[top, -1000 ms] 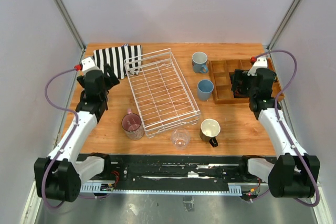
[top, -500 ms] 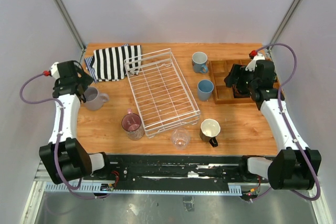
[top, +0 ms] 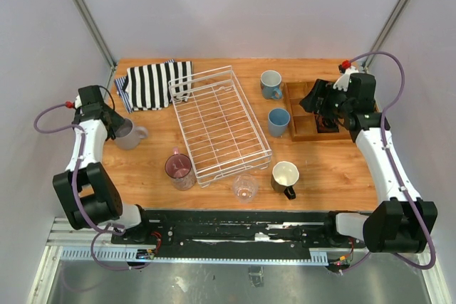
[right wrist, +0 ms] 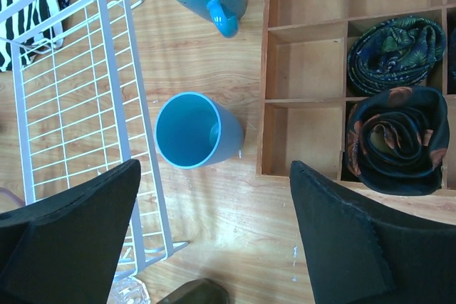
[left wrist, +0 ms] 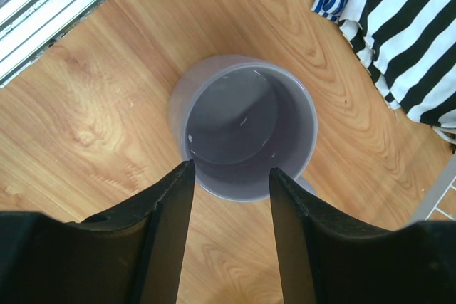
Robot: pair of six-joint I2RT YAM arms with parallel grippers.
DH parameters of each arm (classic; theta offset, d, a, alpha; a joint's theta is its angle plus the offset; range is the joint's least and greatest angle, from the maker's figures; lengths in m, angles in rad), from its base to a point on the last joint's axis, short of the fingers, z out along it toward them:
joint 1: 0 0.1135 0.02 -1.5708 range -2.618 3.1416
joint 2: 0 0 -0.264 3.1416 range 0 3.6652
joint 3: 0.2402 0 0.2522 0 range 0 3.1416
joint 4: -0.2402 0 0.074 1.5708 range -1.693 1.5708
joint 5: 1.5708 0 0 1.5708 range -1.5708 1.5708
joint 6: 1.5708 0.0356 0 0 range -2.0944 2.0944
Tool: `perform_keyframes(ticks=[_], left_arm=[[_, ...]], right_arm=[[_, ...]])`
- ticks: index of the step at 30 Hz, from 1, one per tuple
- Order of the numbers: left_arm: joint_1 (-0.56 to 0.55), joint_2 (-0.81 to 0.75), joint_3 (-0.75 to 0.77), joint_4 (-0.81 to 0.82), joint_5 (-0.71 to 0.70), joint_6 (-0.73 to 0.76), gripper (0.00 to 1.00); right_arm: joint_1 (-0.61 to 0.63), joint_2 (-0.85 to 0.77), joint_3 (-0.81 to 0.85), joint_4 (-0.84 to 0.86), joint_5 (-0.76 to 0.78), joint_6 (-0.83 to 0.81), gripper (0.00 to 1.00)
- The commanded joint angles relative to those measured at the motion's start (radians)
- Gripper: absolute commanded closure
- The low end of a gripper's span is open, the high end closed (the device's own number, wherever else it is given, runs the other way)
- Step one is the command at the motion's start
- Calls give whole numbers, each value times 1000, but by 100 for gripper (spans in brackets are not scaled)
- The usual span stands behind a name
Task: Load the cups into the dish rack
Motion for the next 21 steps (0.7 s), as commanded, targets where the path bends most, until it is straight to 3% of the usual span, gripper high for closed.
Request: perform_keyframes(ticks=[1, 7, 13, 21], left_arm=[[6, 19, 8, 8, -14, 23, 51], [7, 76, 20, -3, -21, 39, 55], [8, 61, 52, -22, -34, 53, 45], [8, 46, 108, -89, -52, 109, 43]], right_arm=[[-4, 12, 40, -15, -28, 22, 13], [-4, 33, 58, -16, -31, 25, 12], [-4, 53, 63, -12, -29, 35, 11], [-4, 80, 55, 0, -37, 50, 11]])
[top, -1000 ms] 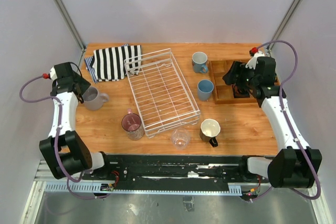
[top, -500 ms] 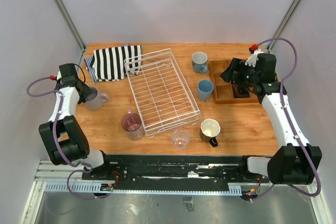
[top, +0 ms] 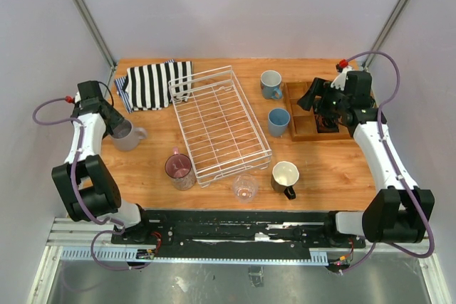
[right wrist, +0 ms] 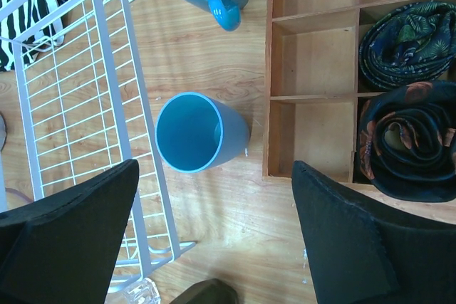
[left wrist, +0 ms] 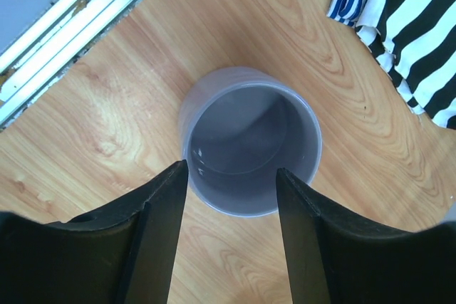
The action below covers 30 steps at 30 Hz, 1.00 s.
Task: Load the cups into the dish rack
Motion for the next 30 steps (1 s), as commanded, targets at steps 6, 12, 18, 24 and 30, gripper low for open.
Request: perform_keyframes(ticks=[6, 12, 18, 24, 30], left_arm=[[7, -44, 27, -65, -28, 74, 46], [7, -50, -28, -33, -19, 54, 48], [7, 16, -16, -21, -6, 43, 48], [6, 69, -3, -18, -37, 64, 49], [7, 104, -18, 3, -55, 70, 49]], right_arm=[[-4, 31, 30, 4, -17, 22, 11], [-4, 32, 38, 4, -17, 30, 11], [-4, 27, 54, -5, -14, 30, 10], [-4, 22, 75, -21, -6, 32, 10], [-4, 17, 109, -48, -8, 41, 10]])
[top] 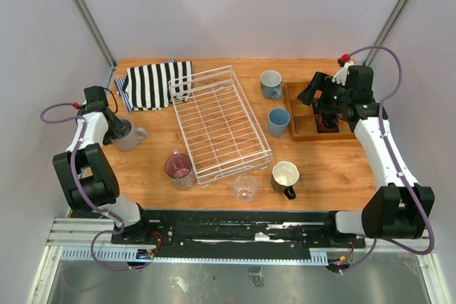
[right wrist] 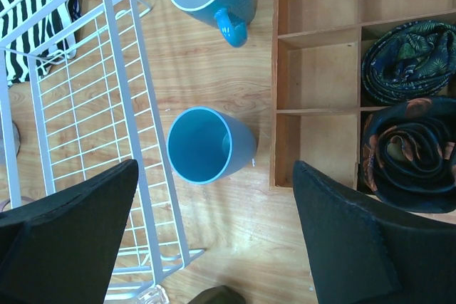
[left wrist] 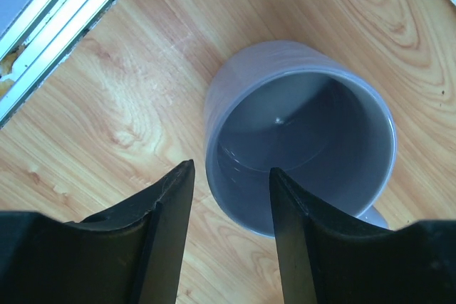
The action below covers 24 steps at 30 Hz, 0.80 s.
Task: Load the cups into the dish rack
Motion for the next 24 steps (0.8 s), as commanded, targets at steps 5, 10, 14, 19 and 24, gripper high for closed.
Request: perform_keyframes(ticks=[5, 10, 14, 19, 24], left_arm=[[6, 61, -4, 51, -14, 16, 50], [7, 79, -16, 64, -2, 9, 57], [6, 77, -21, 69, 16, 6, 78], [7, 51, -29, 92, 71, 0, 100], [8, -31, -34, 156, 204, -14, 99]], right_arm=[[-4, -28, 74, -69, -5, 18, 10], [-4, -45, 97, -97, 2, 13, 11], [-4, -55, 114, -114, 7, 11, 11], [-4, -43, 151, -170, -7, 11, 11], [-3, -14, 199, -233, -114, 29, 12]])
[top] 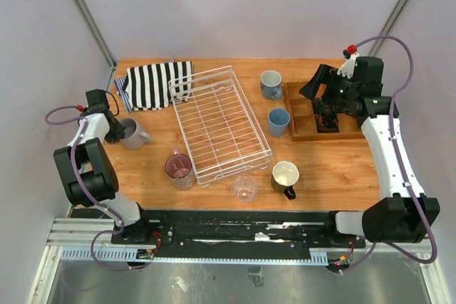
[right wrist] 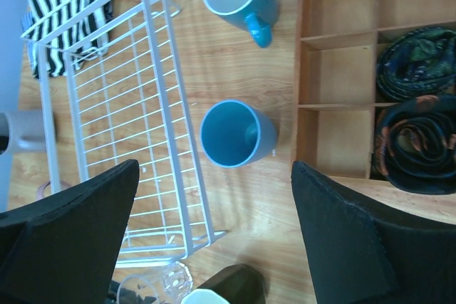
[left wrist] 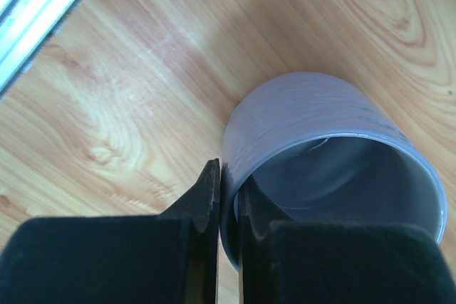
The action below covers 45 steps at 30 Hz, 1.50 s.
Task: Load the cups into the dish rack
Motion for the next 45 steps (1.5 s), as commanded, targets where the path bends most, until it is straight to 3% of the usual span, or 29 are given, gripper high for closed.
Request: perform_keyframes(ticks=[1, 12, 15, 19, 23, 33, 39, 45], left_arm=[[1, -107, -2, 99, 195, -31, 99], [1, -299, 26, 319, 650, -210, 100], [-6, -342, 13, 410, 781, -292, 100], [-82, -391, -29, 609, 850, -410, 100], [-186, -449, -65, 853, 828, -477, 100], [-454, -471, -60, 1001, 626, -521, 99], [-543, -494, -110, 1064, 514, -510, 99], [-562, -499, -121, 1077, 496, -489, 99]], right_arm=[[-2, 13, 57, -71, -112, 29, 12], [99, 9, 141, -84, -359, 168, 15], [152, 8, 110, 30, -466, 279, 15], [242, 15, 29, 279, -565, 517, 17], [346, 36, -20, 462, -583, 765, 19], [542, 145, -141, 1050, -442, 1164, 28], [596, 221, -119, 1230, -364, 1229, 29], [620, 294, -74, 1338, -317, 1278, 32]])
